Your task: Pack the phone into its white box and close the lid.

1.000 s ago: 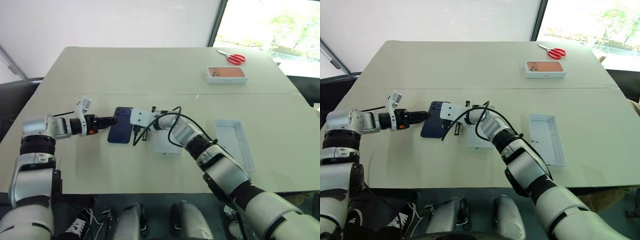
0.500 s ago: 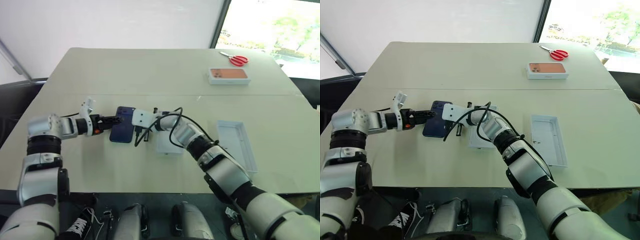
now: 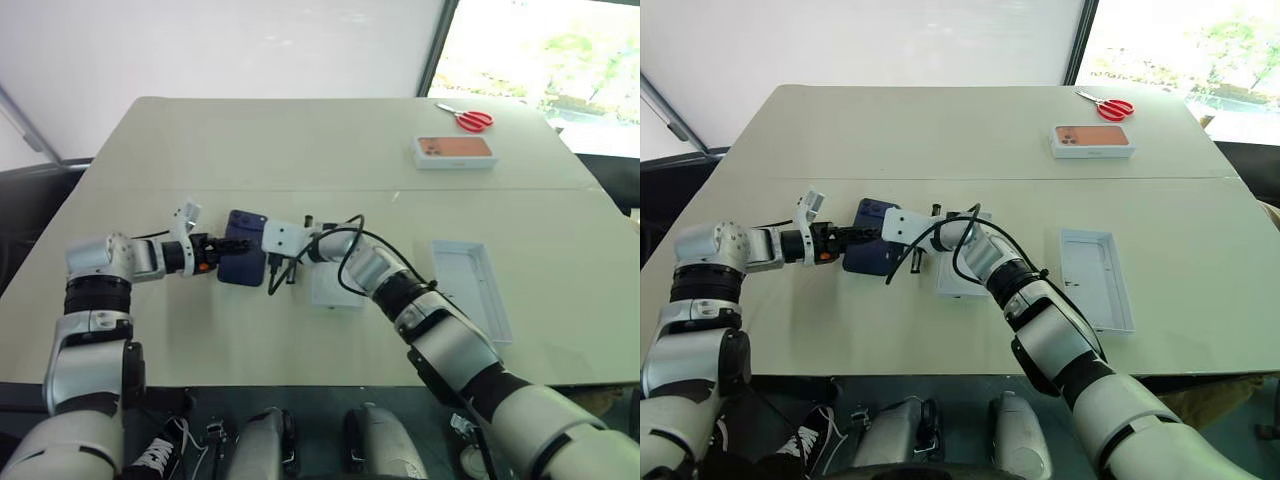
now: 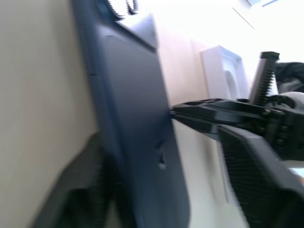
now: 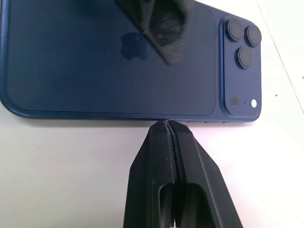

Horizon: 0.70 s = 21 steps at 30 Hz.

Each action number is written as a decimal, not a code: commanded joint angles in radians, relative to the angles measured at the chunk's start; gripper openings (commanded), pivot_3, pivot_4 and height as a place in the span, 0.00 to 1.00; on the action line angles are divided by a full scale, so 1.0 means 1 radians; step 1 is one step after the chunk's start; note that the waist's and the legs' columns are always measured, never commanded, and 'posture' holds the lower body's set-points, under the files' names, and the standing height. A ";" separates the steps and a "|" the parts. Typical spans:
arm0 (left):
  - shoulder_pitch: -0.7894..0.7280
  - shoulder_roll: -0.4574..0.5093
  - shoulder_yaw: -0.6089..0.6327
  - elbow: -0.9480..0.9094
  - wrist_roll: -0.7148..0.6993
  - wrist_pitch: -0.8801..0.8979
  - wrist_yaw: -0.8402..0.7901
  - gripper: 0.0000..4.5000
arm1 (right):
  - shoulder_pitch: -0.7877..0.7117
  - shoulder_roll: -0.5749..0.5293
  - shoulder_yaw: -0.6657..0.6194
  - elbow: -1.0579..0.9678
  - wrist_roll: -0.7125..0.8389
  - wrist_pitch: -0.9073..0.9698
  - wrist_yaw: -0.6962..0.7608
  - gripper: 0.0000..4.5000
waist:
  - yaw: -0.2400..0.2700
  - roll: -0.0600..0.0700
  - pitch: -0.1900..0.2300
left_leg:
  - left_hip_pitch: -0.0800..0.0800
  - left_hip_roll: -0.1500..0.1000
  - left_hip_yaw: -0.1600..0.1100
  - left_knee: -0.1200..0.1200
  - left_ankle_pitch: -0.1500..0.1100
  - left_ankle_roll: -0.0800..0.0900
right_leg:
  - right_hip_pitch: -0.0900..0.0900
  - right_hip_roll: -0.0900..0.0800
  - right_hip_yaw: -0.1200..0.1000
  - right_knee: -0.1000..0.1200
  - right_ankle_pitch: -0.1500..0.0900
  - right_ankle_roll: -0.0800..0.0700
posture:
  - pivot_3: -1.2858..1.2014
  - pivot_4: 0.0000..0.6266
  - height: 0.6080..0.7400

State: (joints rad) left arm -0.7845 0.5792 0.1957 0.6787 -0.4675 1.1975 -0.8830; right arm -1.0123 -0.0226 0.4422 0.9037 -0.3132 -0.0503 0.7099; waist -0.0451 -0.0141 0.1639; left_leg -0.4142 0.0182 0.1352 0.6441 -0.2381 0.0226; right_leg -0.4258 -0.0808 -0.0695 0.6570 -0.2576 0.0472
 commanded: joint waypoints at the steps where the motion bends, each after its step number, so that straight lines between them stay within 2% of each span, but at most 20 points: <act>1: 0.058 -0.023 -0.041 0.036 0.017 0.043 0.019 0.22 | -0.019 0.001 -0.007 -0.030 -0.002 -0.016 -0.007 0.00 | 0.001 0.000 0.000 | 0.000 0.000 0.000 -0.001 0.000 0.000 | 0.000 0.000 0.000 0.000 0.000 0.000 | 0.52 0.24 1.00; 2: 0.062 -0.022 -0.040 0.035 0.014 0.045 0.020 0.10 | -0.018 -0.001 -0.006 -0.029 -0.004 -0.017 -0.008 0.00 | 0.001 -0.001 0.000 | 0.000 0.000 0.000 -0.001 0.000 0.000 | 0.000 0.000 0.000 0.000 0.000 0.000 | 0.52 0.24 1.00; 3: 0.065 -0.023 -0.033 0.036 0.009 0.046 0.026 0.04 | -0.016 -0.003 -0.005 -0.029 -0.006 -0.017 -0.009 0.00 | 0.000 -0.001 0.000 | 0.000 0.000 0.000 -0.001 0.000 0.000 | 0.000 0.000 0.000 0.000 0.000 0.000 | 0.52 0.24 1.00; 18: 0.151 -0.042 0.035 -0.079 -0.077 0.126 0.073 0.02 | 0.013 -0.002 -0.011 -0.067 -0.002 -0.001 -0.009 0.00 | -0.002 0.000 -0.001 | 0.001 0.000 0.000 -0.002 0.000 0.000 | 0.001 -0.001 0.000 -0.001 0.000 0.000 | 0.52 0.24 1.00; 21: 0.171 -0.045 0.086 -0.133 -0.129 0.140 0.058 0.02 | 0.025 0.001 -0.074 -0.128 0.080 0.018 0.025 0.00 | -0.003 0.000 -0.001 | 0.001 0.000 0.000 -0.003 0.000 0.000 | 0.000 -0.001 0.000 -0.001 0.000 0.000 | 0.52 0.24 1.00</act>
State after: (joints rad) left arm -0.6655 0.5517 0.3028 0.5390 -0.6054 1.2865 -0.8634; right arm -0.9821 -0.0281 0.4215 0.8581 -0.2982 -0.0320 0.7194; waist -0.0476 -0.0138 0.1629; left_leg -0.4128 0.0178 0.1355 0.6404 -0.2383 0.0226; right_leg -0.4257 -0.0817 -0.0695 0.6554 -0.2576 0.0471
